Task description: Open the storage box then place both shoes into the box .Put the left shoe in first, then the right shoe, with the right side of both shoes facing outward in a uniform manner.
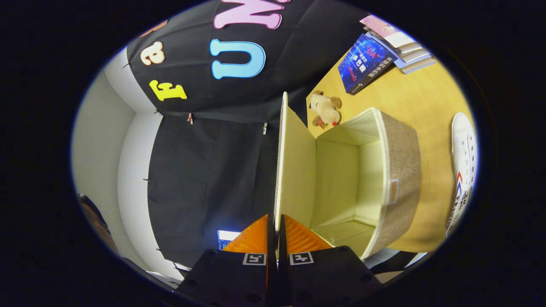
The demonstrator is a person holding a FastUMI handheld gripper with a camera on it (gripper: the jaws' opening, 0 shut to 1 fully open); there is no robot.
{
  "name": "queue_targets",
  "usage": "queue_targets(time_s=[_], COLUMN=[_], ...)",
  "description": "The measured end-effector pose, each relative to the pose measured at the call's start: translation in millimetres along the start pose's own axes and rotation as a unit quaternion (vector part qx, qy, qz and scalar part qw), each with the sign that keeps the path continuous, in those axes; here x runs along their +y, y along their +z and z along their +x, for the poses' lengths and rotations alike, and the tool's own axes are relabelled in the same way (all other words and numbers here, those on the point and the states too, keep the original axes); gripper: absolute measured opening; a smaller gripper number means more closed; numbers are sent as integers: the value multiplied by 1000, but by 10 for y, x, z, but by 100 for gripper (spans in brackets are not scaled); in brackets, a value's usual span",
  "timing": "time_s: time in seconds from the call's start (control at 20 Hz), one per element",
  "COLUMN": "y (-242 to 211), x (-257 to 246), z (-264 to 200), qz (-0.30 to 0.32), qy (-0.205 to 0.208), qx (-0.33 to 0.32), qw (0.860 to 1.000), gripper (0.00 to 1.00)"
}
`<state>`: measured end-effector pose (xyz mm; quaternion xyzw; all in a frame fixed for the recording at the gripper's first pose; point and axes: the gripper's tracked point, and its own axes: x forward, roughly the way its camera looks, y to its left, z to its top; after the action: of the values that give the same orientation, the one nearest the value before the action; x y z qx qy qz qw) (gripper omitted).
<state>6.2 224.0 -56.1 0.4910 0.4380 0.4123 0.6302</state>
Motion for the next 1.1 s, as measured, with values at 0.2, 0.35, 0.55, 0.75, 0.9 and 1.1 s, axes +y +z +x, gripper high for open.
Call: queue_targets(time_s=[0.2, 0.35, 0.55, 0.75, 0.9, 1.1], y=[3, -33, -163, -309, -400, -499], x=[227, 451, 670, 724, 677, 501], z=[342, 664, 1148, 1639, 1968, 2378], qz=[-28, -21, -38, -39, -43, -44], qy=[-12, -5, -5, -15, -28, -44], qx=[-15, -18, -4, 16, 30, 46], qw=[999, 1000, 999, 999, 998, 997], gripper=[7, 7, 7, 7, 7, 7])
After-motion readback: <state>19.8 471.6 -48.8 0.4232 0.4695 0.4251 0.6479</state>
